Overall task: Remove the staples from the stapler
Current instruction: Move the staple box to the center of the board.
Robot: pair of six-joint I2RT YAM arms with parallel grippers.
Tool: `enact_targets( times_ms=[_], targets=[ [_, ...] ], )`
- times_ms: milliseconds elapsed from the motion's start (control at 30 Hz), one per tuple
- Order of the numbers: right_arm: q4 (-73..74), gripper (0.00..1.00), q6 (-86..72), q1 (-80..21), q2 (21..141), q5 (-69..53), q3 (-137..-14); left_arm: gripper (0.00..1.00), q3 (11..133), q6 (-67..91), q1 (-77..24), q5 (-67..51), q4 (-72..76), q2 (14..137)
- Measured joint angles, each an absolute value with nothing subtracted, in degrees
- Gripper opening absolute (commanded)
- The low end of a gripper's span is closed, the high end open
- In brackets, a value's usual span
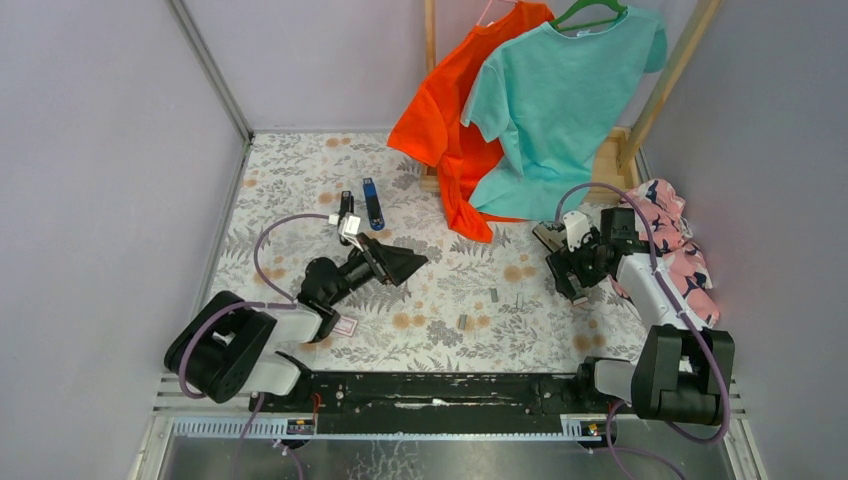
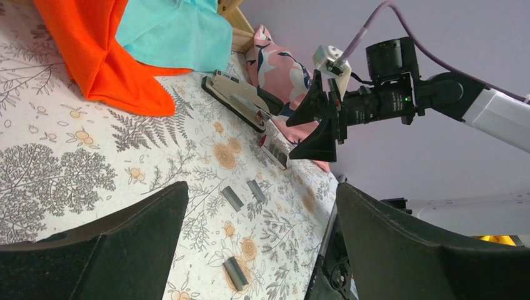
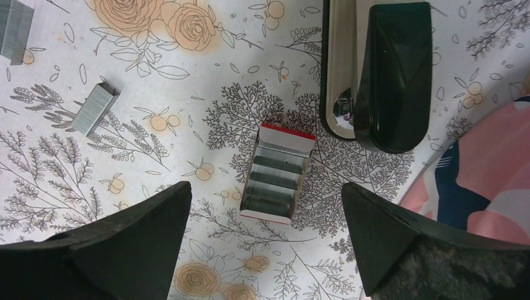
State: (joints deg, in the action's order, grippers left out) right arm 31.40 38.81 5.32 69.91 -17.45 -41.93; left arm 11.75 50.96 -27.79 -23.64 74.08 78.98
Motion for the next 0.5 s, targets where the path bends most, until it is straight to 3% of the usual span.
enact_targets(
  times_ms=[300, 500],
  targets=[
    [31.4, 0.97, 38.8, 5.3, 71.8, -17.0, -41.9, 0.96, 19.0, 38.4, -33.2, -17.5, 54.4, 69.5],
    [31.3, 0.85, 38.7, 5.3, 74.6, -16.5, -41.9, 0.96, 19.6, 33.4, -33.4, -14.5, 47.1, 66.5]
  ],
)
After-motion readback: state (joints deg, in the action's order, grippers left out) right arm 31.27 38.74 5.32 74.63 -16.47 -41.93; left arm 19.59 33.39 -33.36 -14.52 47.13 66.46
